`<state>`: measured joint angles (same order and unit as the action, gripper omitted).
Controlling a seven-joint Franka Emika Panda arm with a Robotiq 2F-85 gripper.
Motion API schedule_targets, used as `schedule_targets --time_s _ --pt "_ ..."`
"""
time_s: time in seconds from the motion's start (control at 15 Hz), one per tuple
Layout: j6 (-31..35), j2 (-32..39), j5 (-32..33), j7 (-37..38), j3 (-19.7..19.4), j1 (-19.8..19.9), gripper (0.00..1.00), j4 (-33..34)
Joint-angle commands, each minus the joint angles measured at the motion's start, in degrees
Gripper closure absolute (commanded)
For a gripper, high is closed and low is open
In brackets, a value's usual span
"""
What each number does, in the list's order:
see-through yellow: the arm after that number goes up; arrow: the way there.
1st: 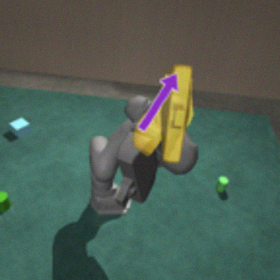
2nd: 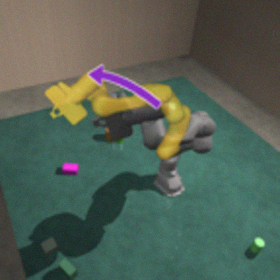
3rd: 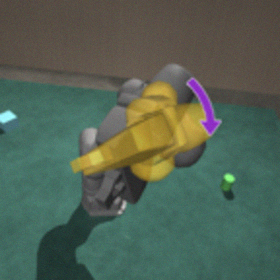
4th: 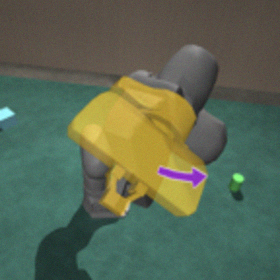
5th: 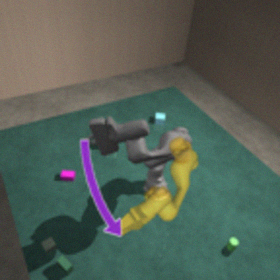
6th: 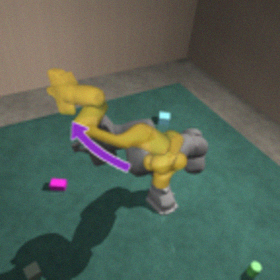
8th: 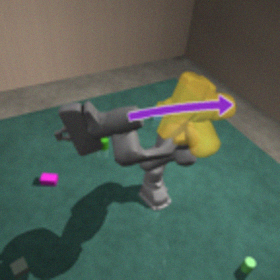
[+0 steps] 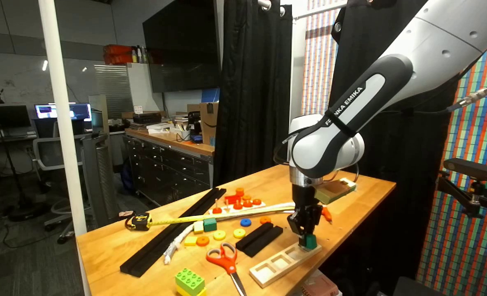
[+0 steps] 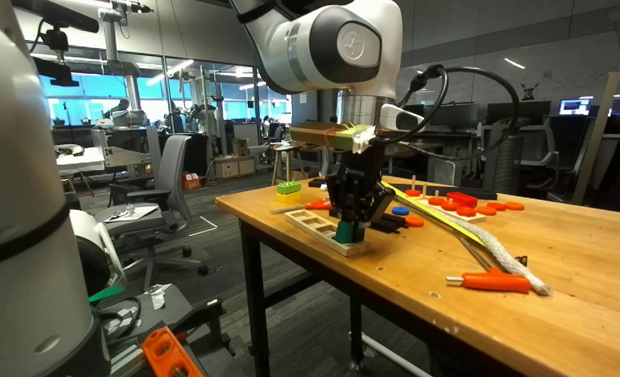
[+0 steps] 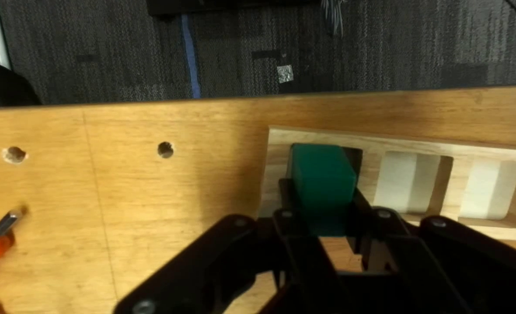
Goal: Get the top green block then put it on top of the wooden structure then put the small yellow block on top of the bottom green block
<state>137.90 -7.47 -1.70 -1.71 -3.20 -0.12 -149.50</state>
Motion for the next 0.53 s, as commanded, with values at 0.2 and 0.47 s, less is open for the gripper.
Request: schedule_targets --time_s 0.2,0.47 --pt "1.18 0.99 -2.18 -2.27 0.07 0.34 0.87 1.39" --pt "1.76 1.31 -3.25 -2.11 0.02 0.37 0.47 1.52"
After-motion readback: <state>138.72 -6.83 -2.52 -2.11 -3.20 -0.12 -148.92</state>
